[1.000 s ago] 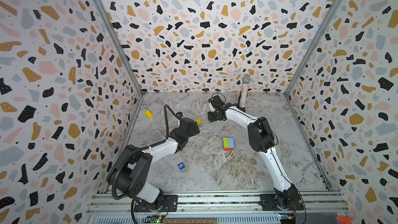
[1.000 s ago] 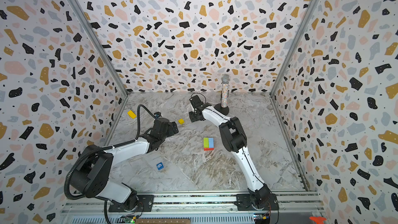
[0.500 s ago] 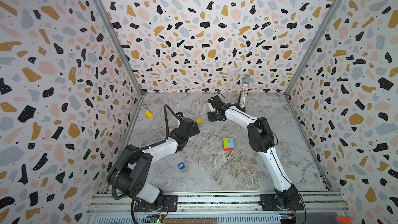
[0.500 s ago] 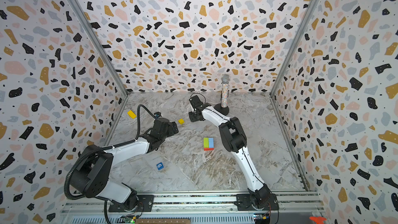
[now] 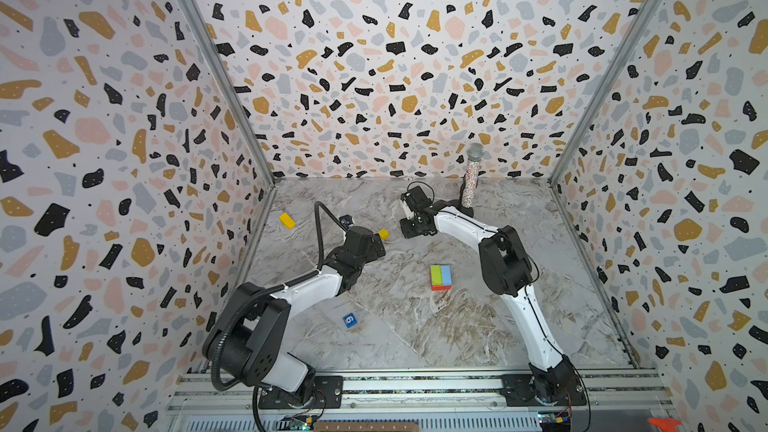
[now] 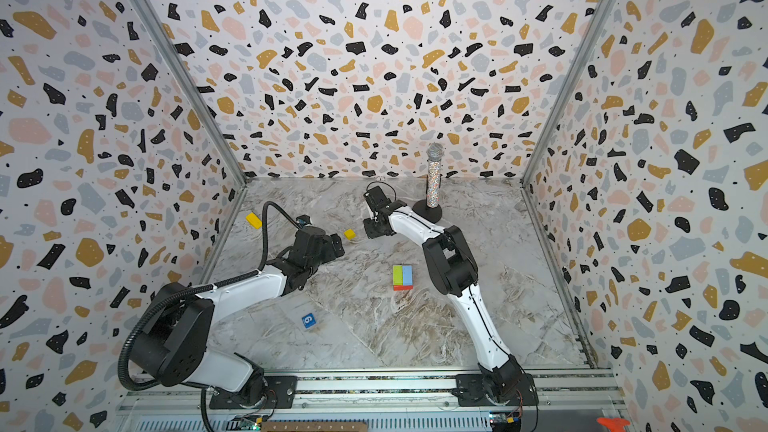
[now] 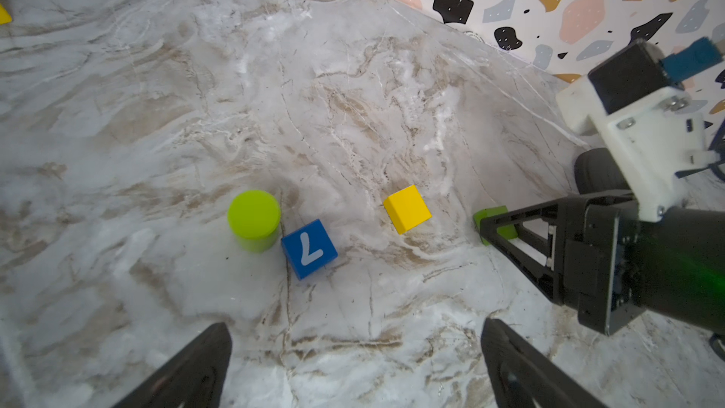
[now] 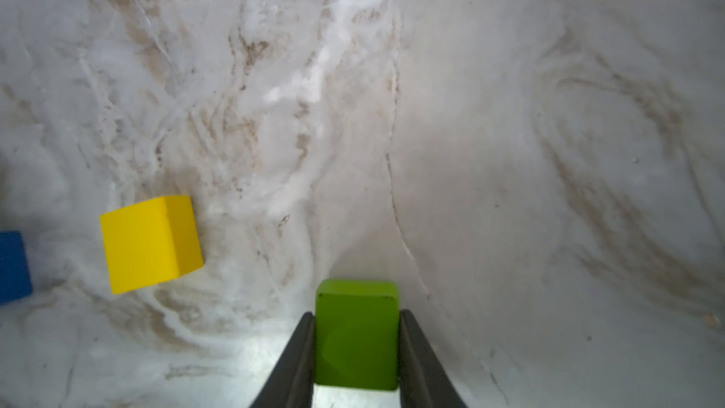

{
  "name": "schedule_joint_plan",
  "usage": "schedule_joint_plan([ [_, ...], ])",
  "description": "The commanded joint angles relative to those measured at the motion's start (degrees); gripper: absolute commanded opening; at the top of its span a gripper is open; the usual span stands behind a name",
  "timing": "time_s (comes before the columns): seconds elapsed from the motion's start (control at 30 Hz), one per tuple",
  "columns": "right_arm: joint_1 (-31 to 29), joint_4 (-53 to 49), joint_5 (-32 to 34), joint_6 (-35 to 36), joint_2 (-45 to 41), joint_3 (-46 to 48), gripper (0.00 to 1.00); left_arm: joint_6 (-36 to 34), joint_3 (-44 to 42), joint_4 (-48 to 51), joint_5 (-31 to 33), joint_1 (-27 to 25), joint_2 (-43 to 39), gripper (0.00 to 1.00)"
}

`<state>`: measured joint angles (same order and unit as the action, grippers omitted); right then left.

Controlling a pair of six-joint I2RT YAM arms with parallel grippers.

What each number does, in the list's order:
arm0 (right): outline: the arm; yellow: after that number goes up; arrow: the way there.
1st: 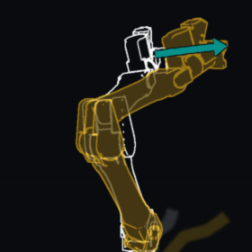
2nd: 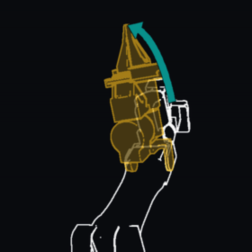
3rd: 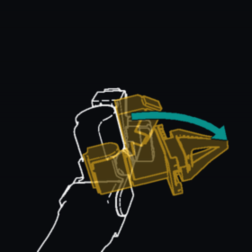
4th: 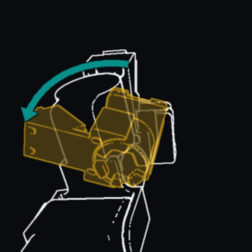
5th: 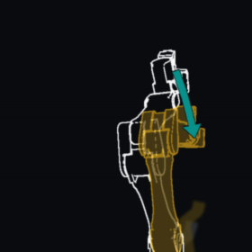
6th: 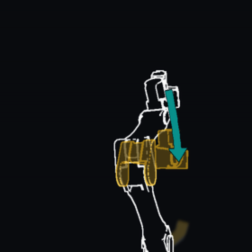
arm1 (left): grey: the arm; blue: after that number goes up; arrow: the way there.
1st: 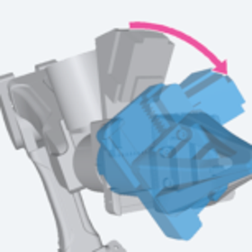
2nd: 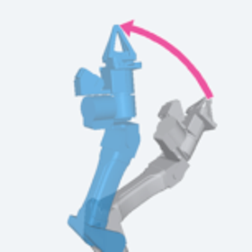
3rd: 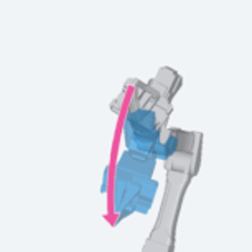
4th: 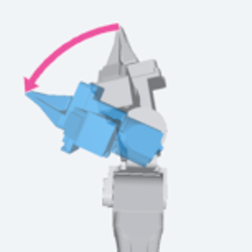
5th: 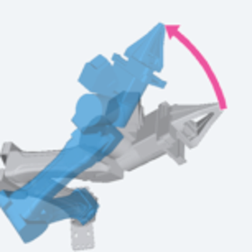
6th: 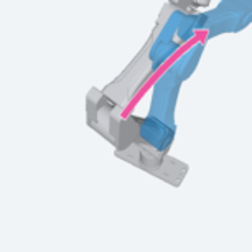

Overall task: Build the wood block tower
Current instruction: 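Lift the green cube with the right gripper and carry it over the stack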

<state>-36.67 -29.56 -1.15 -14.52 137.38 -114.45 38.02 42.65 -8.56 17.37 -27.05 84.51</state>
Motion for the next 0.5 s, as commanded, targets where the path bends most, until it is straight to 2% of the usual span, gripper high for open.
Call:
schedule_joint_plan([
  [0.0,-0.66,-0.31,1.51,-0.87,-8.35,3.28,0.32,0.56,-0.26,-0.46,-0.12,0.32,-1.85,1.0],
  [0.3,-1.58,1.07,3.87,-1.29,-20.76,15.4,0.32,0.98,-1.9,0.47,-1.47,0.08,-6.4,1.0],
  [0.47,-1.79,1.52,4.26,-2.07,-27.0,21.28,0.32,1.15,-3.94,1.13,-1.05,-1.95,-9.63,1.0],
])
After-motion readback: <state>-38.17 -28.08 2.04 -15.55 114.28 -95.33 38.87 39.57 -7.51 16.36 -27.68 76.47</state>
